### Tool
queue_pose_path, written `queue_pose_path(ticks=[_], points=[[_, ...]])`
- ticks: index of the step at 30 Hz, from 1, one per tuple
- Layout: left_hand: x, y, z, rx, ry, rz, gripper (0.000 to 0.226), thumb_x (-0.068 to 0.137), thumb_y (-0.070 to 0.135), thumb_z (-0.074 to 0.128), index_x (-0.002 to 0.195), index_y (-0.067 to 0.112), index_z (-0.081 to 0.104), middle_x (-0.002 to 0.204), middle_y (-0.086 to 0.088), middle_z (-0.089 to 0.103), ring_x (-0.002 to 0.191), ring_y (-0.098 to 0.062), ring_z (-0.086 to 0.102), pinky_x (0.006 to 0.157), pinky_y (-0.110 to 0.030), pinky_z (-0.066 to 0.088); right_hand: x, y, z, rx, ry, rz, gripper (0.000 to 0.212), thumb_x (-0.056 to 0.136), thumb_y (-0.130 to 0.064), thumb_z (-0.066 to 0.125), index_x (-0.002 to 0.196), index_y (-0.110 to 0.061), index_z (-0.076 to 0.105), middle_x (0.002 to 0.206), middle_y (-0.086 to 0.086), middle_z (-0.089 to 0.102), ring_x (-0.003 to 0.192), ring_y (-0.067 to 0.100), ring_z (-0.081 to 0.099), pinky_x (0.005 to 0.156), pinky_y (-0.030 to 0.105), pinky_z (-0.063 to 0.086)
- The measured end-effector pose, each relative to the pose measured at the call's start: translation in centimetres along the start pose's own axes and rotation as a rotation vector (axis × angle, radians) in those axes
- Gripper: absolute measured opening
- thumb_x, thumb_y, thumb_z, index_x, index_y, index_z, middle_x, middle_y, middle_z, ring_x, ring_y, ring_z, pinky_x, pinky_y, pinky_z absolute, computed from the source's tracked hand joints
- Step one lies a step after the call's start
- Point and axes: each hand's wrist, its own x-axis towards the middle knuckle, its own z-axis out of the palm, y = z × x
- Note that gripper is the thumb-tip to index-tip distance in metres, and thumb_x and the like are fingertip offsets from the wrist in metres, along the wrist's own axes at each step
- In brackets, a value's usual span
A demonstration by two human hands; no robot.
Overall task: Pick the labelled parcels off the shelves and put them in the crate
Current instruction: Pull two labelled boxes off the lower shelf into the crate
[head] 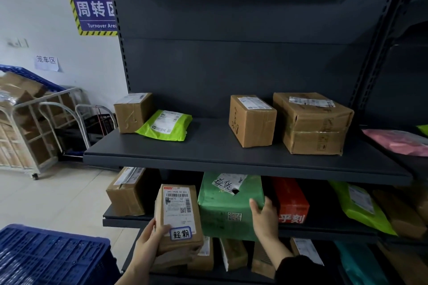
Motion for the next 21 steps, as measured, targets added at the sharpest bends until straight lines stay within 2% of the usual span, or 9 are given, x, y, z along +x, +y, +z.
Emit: queue_pose_path(ticks=[5,12,14,16,19,21], points=[[1.5,1.0,-1.1,-0.013,-0.057,0.011,0.023,0.088,0.013,0.059,0.111,0.019,0.055,0.099,-0.012,0.066,0.093,-0.031,0.061,0.072,-0.039,0.048,2.1,-1.6,2.0,0.004,0.016,0.012,0.06,0.094,-0.041,0.046,0.139,-0.003,0.035,0.134,0.023,0.046,0.124,0.038,0.044,0.095,0.045,0.043],[1.4,0.2,-1.2,-0.018,-0.064,0.023,0.011,0.088,0.014,0.058,0.09,0.025,0.059,0.096,-0.012,0.067,0.09,-0.031,0.062,0.074,-0.041,0.047,1.5,-0.8,1.8,0.011,0.055,-0.005,0.06,0.094,-0.04,0.046,0.139,-0.003,0.034,0.137,0.022,0.044,0.127,0.036,0.042,0.097,0.04,0.04],[0.8,-0.2,-1.3,-0.05,-0.07,0.025,0.01,0.087,0.016,0.059,0.095,0.021,0.061,0.098,-0.013,0.068,0.093,-0.033,0.063,0.078,-0.043,0.048,0.8,0.1,1.1,0.002,0.051,-0.026,0.059,0.094,-0.039,0.045,0.139,-0.003,0.034,0.138,0.02,0.044,0.128,0.034,0.041,0.1,0.039,0.039],[0.0,-0.8,-1.3,-0.078,-0.061,0.015,0.023,0.087,0.017,0.06,0.11,0.016,0.059,0.103,-0.015,0.067,0.095,-0.034,0.062,0.083,-0.044,0.048,0.3,0.9,0.1,-0.01,0.048,-0.047,0.056,0.095,-0.037,0.045,0.138,-0.003,0.036,0.139,0.018,0.044,0.129,0.032,0.04,0.102,0.037,0.038],[-1.1,-2.1,-0.8,-0.113,-0.057,-0.024,0.04,0.088,0.019,0.06,0.126,0.015,0.05,0.114,-0.018,0.062,0.098,-0.034,0.06,0.082,-0.043,0.047,-0.2,1.9,-1.8,-0.036,0.045,-0.07,0.054,0.095,-0.034,0.046,0.138,-0.003,0.037,0.139,0.017,0.044,0.13,0.031,0.039,0.104,0.037,0.036],[-2.1,-2.7,0.0,-0.101,-0.081,-0.033,0.042,0.086,0.02,0.061,0.127,0.017,0.05,0.115,-0.017,0.062,0.1,-0.034,0.06,0.084,-0.043,0.047,-0.1,2.4,-2.9,-0.044,0.053,-0.07,0.054,0.095,-0.033,0.046,0.138,-0.002,0.037,0.138,0.018,0.045,0.129,0.031,0.04,0.104,0.036,0.035]])
